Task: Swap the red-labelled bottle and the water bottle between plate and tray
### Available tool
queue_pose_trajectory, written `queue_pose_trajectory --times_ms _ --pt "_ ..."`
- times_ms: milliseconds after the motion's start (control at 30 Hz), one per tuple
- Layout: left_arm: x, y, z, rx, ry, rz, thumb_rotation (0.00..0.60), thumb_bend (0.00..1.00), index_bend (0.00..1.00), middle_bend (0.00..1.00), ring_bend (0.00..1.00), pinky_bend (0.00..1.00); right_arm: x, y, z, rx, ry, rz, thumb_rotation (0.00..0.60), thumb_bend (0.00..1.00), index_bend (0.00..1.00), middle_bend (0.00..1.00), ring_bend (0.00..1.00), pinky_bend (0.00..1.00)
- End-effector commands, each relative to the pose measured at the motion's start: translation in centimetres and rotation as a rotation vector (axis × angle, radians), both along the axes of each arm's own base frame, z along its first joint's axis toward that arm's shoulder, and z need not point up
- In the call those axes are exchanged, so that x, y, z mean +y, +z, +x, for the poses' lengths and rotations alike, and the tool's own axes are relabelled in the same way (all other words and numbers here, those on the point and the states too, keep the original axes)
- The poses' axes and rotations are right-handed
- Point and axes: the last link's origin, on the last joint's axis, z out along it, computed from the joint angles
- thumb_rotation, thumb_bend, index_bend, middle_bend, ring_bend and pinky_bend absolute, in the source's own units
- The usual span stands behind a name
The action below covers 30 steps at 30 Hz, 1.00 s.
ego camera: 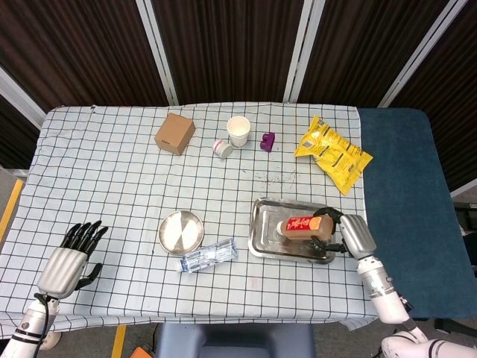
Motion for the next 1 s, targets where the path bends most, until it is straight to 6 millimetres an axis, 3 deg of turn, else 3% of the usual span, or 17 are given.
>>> queue_pose_trajectory --times_ms 33,133,200,267,433,700,900,1000 --pt "0.0 0.0 0.0 0.002 0.003 -0.002 0.600 0.44 0.00 0.02 0.00 0.07 0.1 -1.7 -0.7 0.012 0.018 0.072 0.600 0.48 0.80 0.78 0.64 0.78" --pt "-0.1 0.1 0.0 0.000 0.003 0.001 0.600 0.44 0.00 0.02 0.00 0.07 0.4 -1.5 -1.3 0.046 0.032 0.079 0.600 0.48 0.48 0.57 0.47 0.64" --pt "-0.1 0.1 0.1 0.001 -0.002 0.005 0.600 0.44 0.00 0.02 0.00 0.07 0.4 -1.4 -1.9 0.088 0.023 0.106 0.600 0.48 0.19 0.37 0.28 0.49" --pt "-0.2 0.0 0.1 0.000 -0.004 0.001 0.600 0.44 0.00 0.02 0.00 0.07 0.3 -1.3 -2.2 0.122 0.007 0.128 0.600 0.43 0.03 0.24 0.15 0.38" --pt "-0.2 -0.1 0.2 0.000 -0.007 -0.004 0.600 0.44 0.00 0.02 0.00 0.07 0.1 -1.0 -2.8 0.196 -0.039 0.146 0.600 0.35 0.00 0.09 0.01 0.25" --pt "-0.2 0.0 0.2 -0.011 -0.011 -0.005 0.600 0.44 0.00 0.02 0.00 0.07 0.5 0.9 -2.6 0.238 -0.048 0.133 0.600 0.24 0.00 0.02 0.00 0.19" --pt "-0.5 -0.8 1.2 -0.071 -0.057 -0.062 0.600 0.42 0.00 0.02 0.00 0.09 5.0 6.7 -2.1 0.331 0.012 -0.070 0.600 0.24 0.00 0.00 0.00 0.13" --pt "-0.6 -2.4 3.7 -0.100 -0.119 -0.157 0.600 0.40 0.00 0.02 0.00 0.09 8.4 9.2 -2.4 0.421 -0.008 -0.160 0.600 0.24 0.00 0.00 0.00 0.12"
